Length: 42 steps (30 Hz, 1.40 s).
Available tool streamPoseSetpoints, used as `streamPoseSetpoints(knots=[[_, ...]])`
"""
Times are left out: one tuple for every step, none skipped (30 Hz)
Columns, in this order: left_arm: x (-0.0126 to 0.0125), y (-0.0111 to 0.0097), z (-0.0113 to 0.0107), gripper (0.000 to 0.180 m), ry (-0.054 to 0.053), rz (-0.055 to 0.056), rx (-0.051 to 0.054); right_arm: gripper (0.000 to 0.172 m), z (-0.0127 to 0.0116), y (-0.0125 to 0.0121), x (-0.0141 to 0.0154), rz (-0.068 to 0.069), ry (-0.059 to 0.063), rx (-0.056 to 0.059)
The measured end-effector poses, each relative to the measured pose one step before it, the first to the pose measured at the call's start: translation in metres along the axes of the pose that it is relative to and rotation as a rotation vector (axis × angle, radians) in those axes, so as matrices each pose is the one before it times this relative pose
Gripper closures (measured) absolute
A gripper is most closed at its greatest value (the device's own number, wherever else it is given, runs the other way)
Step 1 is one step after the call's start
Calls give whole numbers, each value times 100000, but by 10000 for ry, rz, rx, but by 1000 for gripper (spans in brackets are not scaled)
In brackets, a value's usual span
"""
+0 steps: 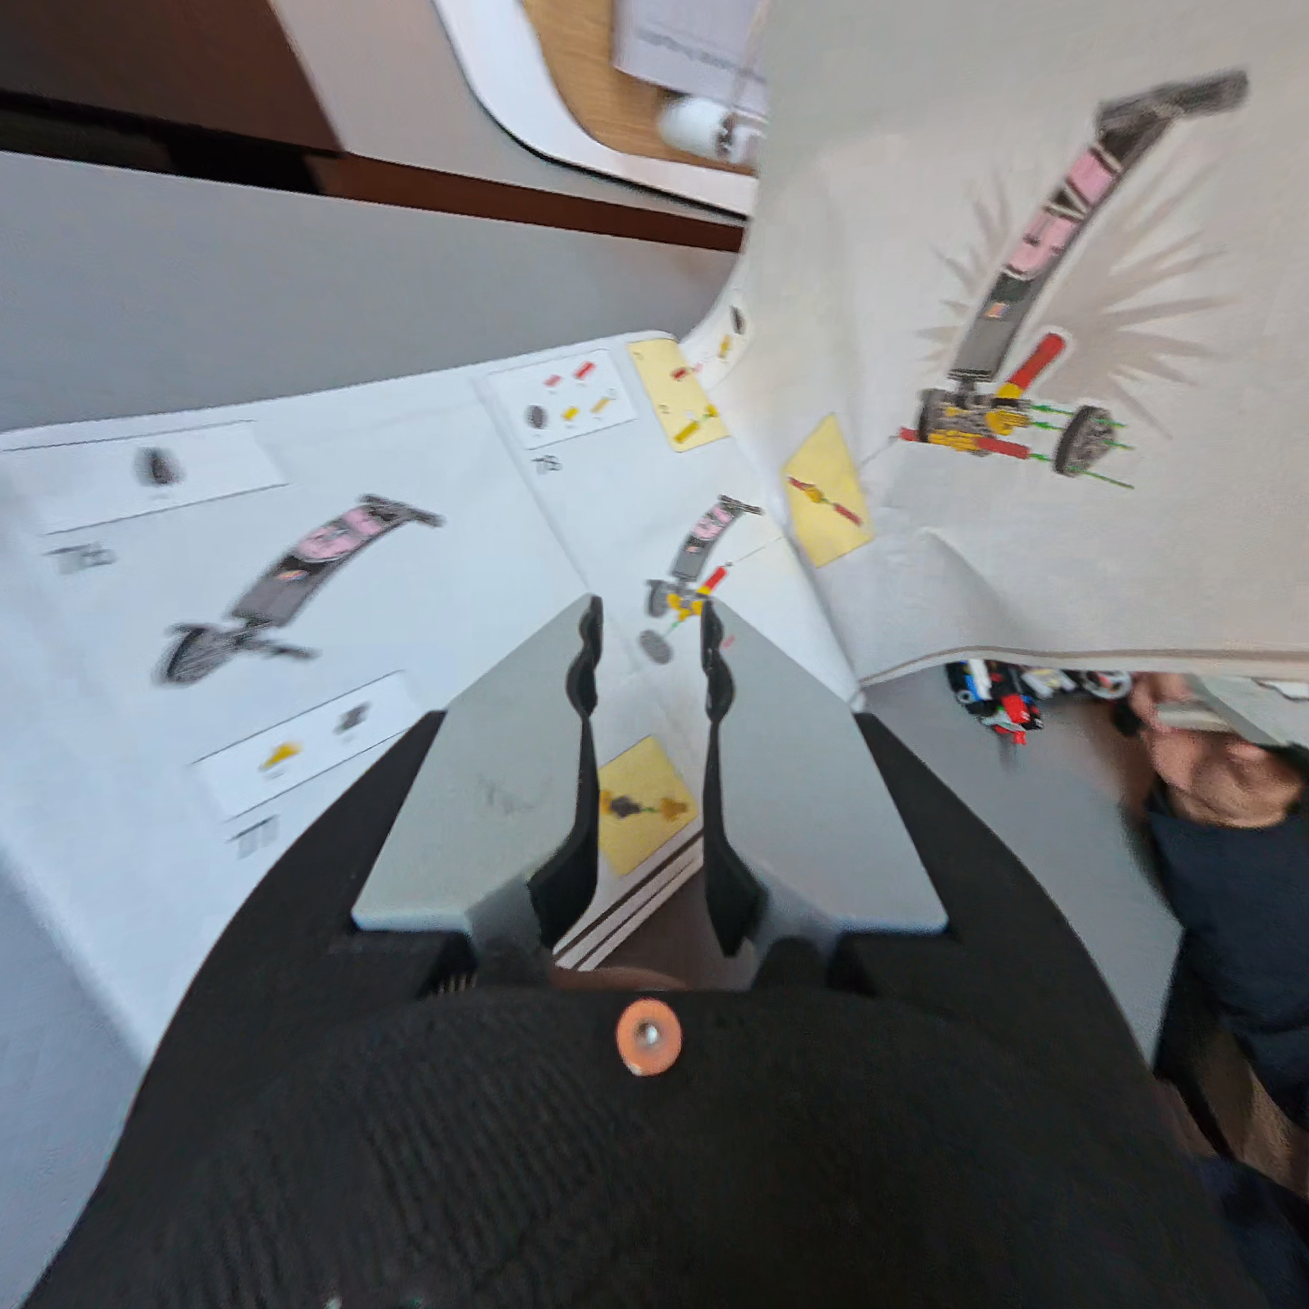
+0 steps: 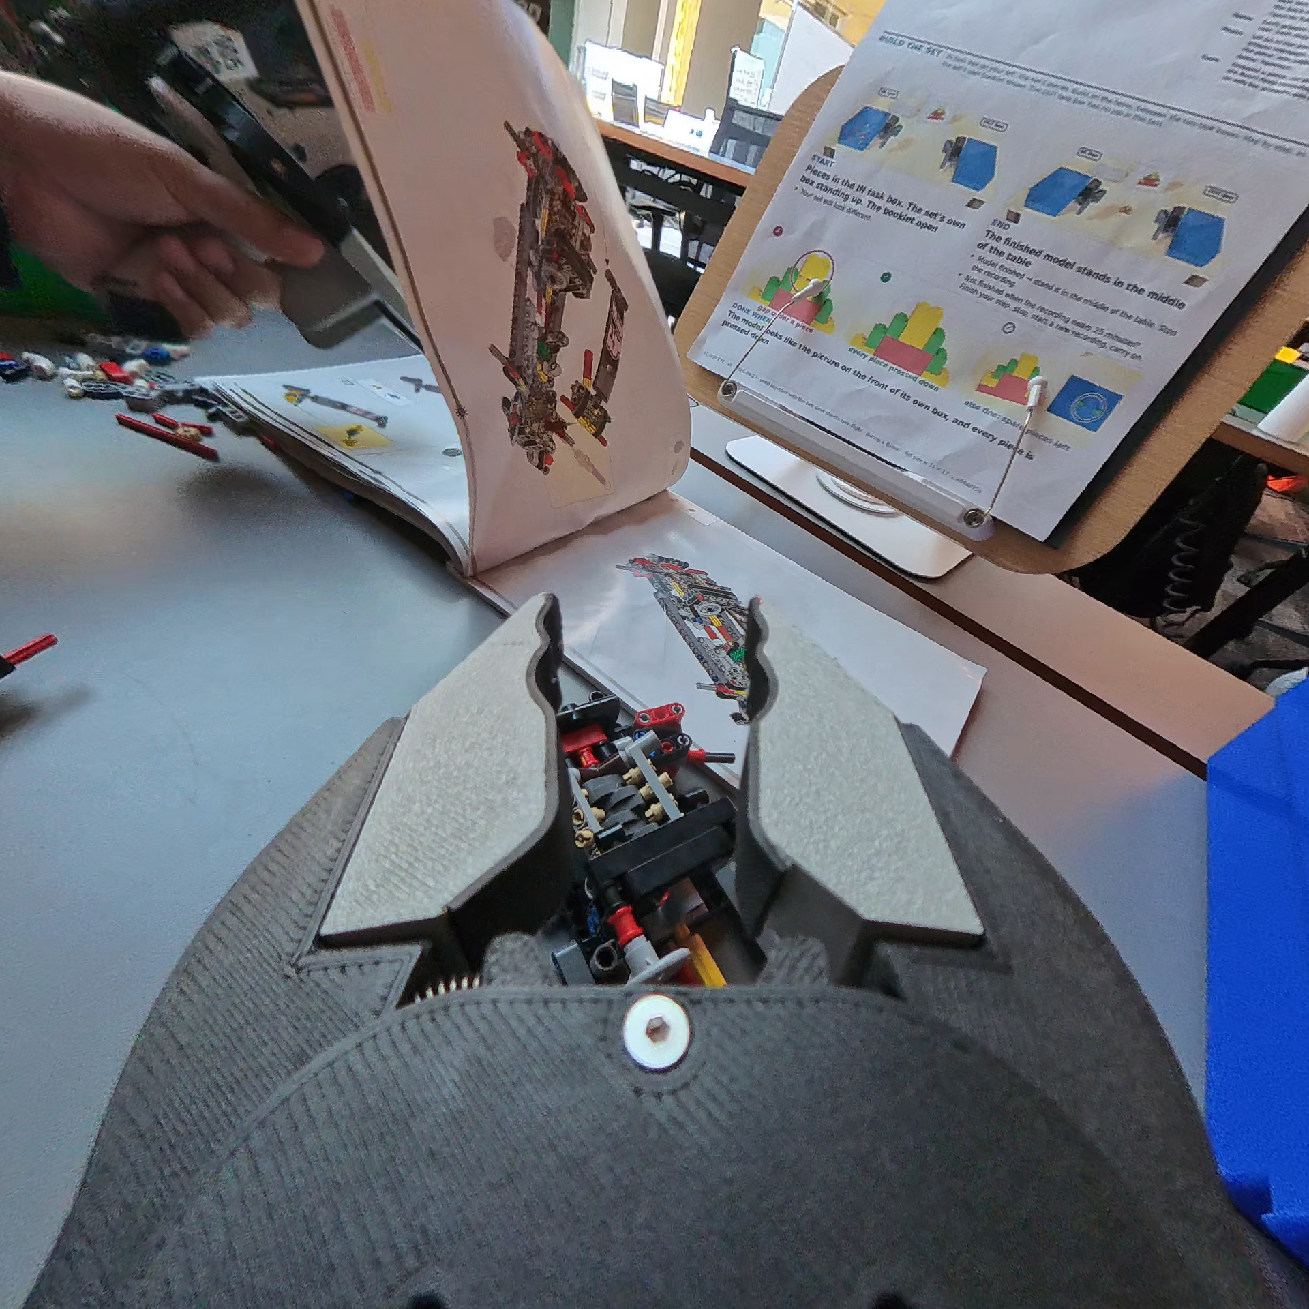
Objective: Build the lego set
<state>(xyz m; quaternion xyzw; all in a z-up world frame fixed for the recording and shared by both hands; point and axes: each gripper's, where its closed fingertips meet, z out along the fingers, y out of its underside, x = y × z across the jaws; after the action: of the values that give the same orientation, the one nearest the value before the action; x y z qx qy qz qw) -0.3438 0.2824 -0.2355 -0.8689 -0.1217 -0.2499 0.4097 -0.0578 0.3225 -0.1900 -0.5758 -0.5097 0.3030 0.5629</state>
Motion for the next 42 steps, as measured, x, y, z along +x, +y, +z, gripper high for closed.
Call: streamPoseSetpoints(knots=[[-885,-348,-1143,154,-410,2,207,122,-1,0,7,-63,51,-29],[-447,-367,-1132,153,-193,79,195,122,-13,-48,-33,-26,24,15],[-226,-407,-1155,152,-130,98,214,123,-18,-69,-61,12,3,38],[-98,-433,-1175,151,-118,125,249,124,16,-33,-107,29,-23,30],[44,-340,-1159,149,-68,174,216,124,79,27,-136,39,-30,-4],[192,-240,-1151,149,-9,216,223,125,157,35,-188,69,-38,-18],[263,-110,-1093,149,4,192,226,125,274,-33,-302,96,-84,-3],[285,76,-970,149,12,134,206,129,476,-137,-419,128,-143,-28],[380,324,-777,149,63,84,149,132,763,-193,-533,149,-216,-187],[440,564,-543,149,108,38,52,132,1030,-48,-631,78,-262,-511],[418,874,-313,149,66,57,-103,127,1207,55,-610,-20,-235,-731],[394,1180,-75,149,-20,248,-288,116,1296,-256,-731,-55,-292,-628],[327,1434,162,149,-205,545,-469,110,1327,-644,-788,-47,-360,-368],[414,1607,385,145,-302,804,-628,113,1324,-817,-457,-55,-240,-166],[613,1554,576,134,-305,952,-703,114,1305,-699,186,-22,74,-96],[637,1235,672,121,-387,1044,-636,113,1254,-394,667,75,301,-149],[507,831,698,114,-515,1188,-488,114,1149,-108,842,186,363,-237],[97,451,669,114,-759,1346,-376,127,949,-51,704,226,269,-215],[-395,113,621,113,-978,1280,-252,154,706,-243,237,154,-17,-28],[-313,-112,620,112,-776,1059,-135,171,469,-537,-274,113,-289,204],[-34,-288,651,112,-403,731,-29,172,370,-727,-599,57,-426,309],[270,-282,703,112,-28,374,-29,172,459,-541,-564,-64,-336,154],[239,-111,718,113,106,104,-137,172,603,-321,-655,-264,-342,-24],[-75,-130,599,120,0,21,-116,172,707,-199,-878,-404,-443,-95],[-219,-256,426,123,-53,72,21,172,792,-87,-1000,-443,-535,-164],[-284,-156,293,124,-92,66,-8,171,841,62,-1001,-394,-574,-253],[21,-102,112,126,103,83,-33,167,856,188,-831,-246,-547,-327],[-219,-13,11,123,-121,39,-75,159,793,194,-842,-82,-619,-324],[44,-150,-153,132,-55,163,106,151,710,168,-802,43,-648,-298],[271,-372,-309,154,-13,224,334,143,617,229,-601,105,-527,-316],[-9,-402,-300,174,-243,136,379,133,490,270,-457,84,-401,-346],[-261,-131,-207,180,-373,89,197,118,358,351,-392,27,-289,-405],[-93,84,-69,180,-171,34,44,105,214,444,-466,-59,-225,-439],[127,69,34,180,36,-178,38,100,45,490,-370,-175,-36,-385],[85,48,76,180,55,-289,65,99,-125,562,168,-290,423,-309],[69,59,75,180,81,-277,52,98,-314,608,838,-394,941,-251],[90,47,35,180,124,-274,62,95,-406,495,800,-484,993,-127],[91,-59,-54,180,132,-256,121,92,-435,358,378,-488,770,2],[55,-102,-116,180,119,-221,146,90,-388,369,186,-498,663,6],[54,-53,-136,180,132,-247,112,88,-233,493,249,-587,705,-112],[71,59,-122,180,150,-284,25,87,-27,563,390,-683,764,-238],[62,90,-120,180,151,-270,6,87,174,434,380,-705,718,-266]])
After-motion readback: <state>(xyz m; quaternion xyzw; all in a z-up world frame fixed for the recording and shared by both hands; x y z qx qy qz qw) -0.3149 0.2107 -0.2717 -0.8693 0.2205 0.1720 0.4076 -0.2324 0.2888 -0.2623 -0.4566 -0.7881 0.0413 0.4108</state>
